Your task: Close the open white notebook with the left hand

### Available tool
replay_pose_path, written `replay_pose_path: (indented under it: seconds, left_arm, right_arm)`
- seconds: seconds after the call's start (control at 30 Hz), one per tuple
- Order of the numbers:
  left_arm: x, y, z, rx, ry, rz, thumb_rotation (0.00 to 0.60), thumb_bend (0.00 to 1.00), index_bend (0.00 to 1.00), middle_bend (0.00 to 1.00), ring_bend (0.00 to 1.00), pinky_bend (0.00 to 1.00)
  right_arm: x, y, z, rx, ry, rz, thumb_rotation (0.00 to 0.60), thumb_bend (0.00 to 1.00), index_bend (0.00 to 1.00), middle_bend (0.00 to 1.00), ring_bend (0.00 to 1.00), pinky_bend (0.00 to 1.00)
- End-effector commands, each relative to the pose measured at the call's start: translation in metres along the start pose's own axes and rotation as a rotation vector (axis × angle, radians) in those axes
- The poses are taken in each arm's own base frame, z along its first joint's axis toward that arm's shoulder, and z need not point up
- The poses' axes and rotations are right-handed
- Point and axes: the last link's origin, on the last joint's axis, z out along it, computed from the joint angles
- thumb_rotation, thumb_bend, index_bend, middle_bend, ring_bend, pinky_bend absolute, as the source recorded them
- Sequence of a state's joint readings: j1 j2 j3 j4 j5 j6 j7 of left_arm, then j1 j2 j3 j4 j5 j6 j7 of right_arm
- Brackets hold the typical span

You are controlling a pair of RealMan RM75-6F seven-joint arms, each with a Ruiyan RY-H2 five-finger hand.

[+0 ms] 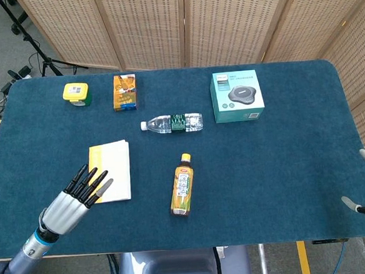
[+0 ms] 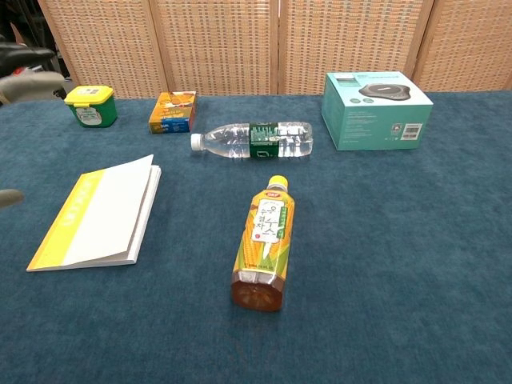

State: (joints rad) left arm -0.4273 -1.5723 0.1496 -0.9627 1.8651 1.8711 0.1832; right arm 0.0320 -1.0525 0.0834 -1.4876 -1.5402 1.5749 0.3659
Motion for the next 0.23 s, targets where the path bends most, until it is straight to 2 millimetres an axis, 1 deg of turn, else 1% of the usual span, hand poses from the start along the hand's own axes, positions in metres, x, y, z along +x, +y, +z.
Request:
replay_pose_path:
  seconds: [0.03, 0.1, 0.23]
  left_arm:
    - [0.036, -0.008, -0.027, 0.338, -0.043, -0.299, 0.600, 0.00, 0.00, 0.00, 0.00, 0.00]
    - [0.045, -0.011, -0.039, 0.442, -0.090, -0.334, 0.600, 0.00, 0.00, 0.00, 0.00, 0.00]
    - [0.058, -0.021, -0.058, 0.586, -0.186, -0.369, 0.600, 0.00, 0.00, 0.00, 0.00, 0.00]
  right_arm:
    - [0.000, 0.000, 0.000, -0.001, 0.000, 0.001, 0.600, 0.00, 0.00, 0.00, 0.00, 0.00]
    - [0.000, 0.000, 0.000, -0.001, -0.001, 0.002, 0.600, 0.00, 0.00, 0.00, 0.00, 0.00]
    - [-0.001, 0.000, 0.001, -0.002, -0.004, -0.002, 0.600, 0.00, 0.00, 0.00, 0.00, 0.00]
